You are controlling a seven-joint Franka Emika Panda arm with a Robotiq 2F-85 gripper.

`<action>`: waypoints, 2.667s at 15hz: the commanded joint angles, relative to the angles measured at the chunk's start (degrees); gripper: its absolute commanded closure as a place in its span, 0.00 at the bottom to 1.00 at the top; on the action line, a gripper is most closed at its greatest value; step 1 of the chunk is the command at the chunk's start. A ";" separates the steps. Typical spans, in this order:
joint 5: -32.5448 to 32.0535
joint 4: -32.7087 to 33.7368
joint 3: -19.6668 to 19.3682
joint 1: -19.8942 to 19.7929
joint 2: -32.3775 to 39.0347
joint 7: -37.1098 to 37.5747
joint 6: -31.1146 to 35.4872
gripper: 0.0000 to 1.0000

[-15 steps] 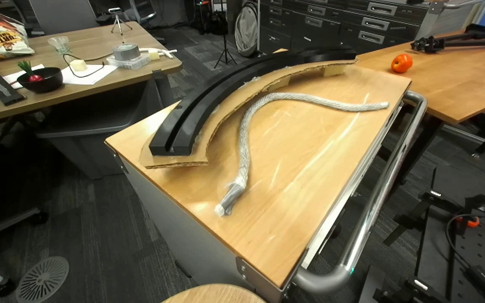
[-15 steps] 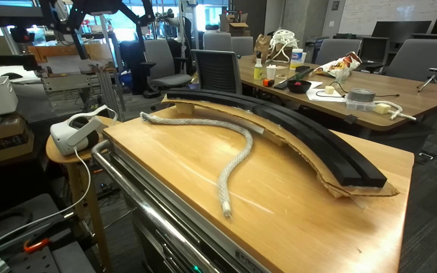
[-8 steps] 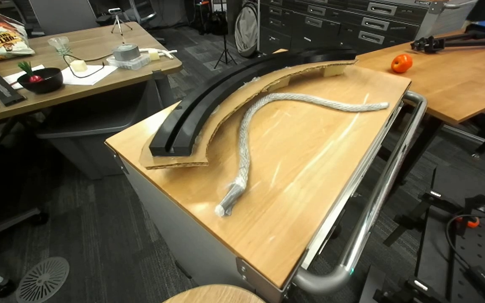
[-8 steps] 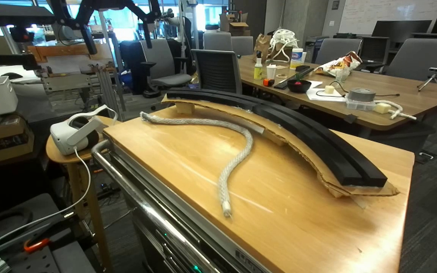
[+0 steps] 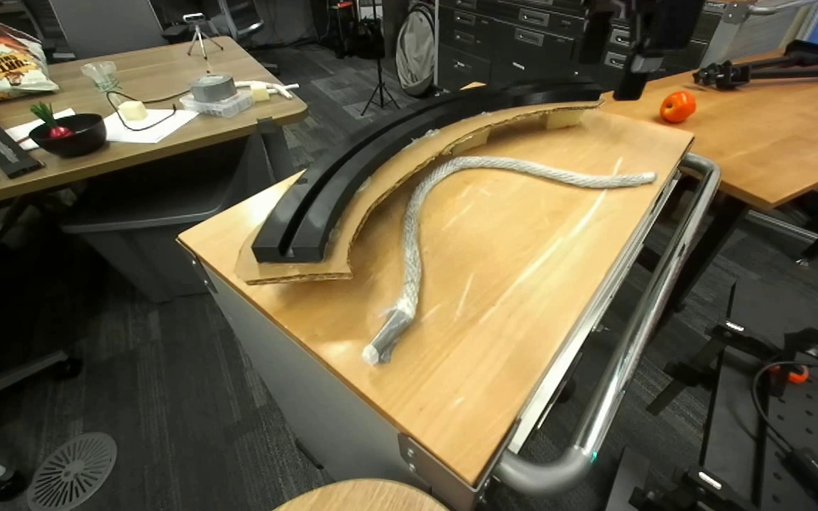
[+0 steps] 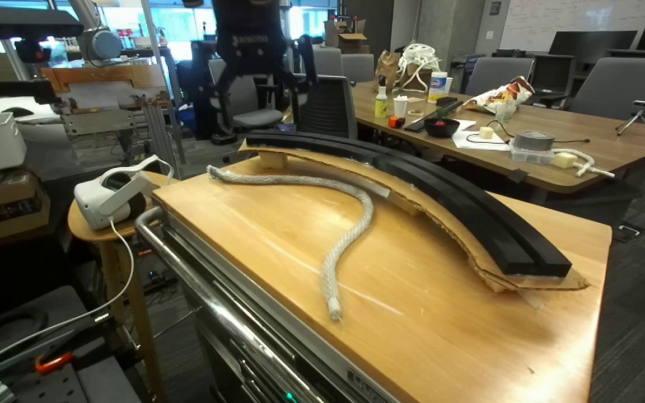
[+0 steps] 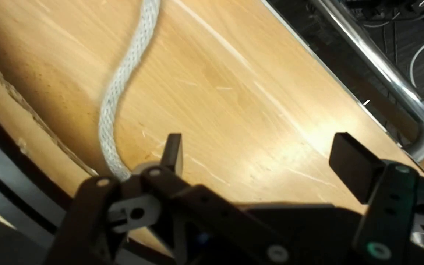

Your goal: Place the rope along the middle of the black object

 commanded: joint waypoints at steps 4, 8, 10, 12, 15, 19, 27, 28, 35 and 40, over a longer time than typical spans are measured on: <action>11.33 15.17 0.67 -4.96 19.07 -4.53 -5.09 0.00; 9.78 13.51 2.06 -6.25 19.51 -3.10 -2.90 0.00; 1.41 10.30 3.27 -5.95 17.31 -3.78 -6.15 0.00; -2.17 7.92 3.46 -6.84 16.62 -7.98 -8.40 0.00; -3.46 10.38 4.24 -6.92 20.26 -15.65 -11.67 0.00; -0.19 8.15 4.23 -7.76 19.86 -12.32 -5.38 0.00; 3.75 6.59 3.16 -10.96 22.34 -8.24 19.70 0.00; 2.84 7.05 3.11 -11.23 23.35 -6.96 21.25 0.00; 3.70 11.88 4.03 -13.32 31.09 -5.49 20.87 0.00; 3.91 13.68 4.61 -14.66 33.66 -5.43 20.42 0.42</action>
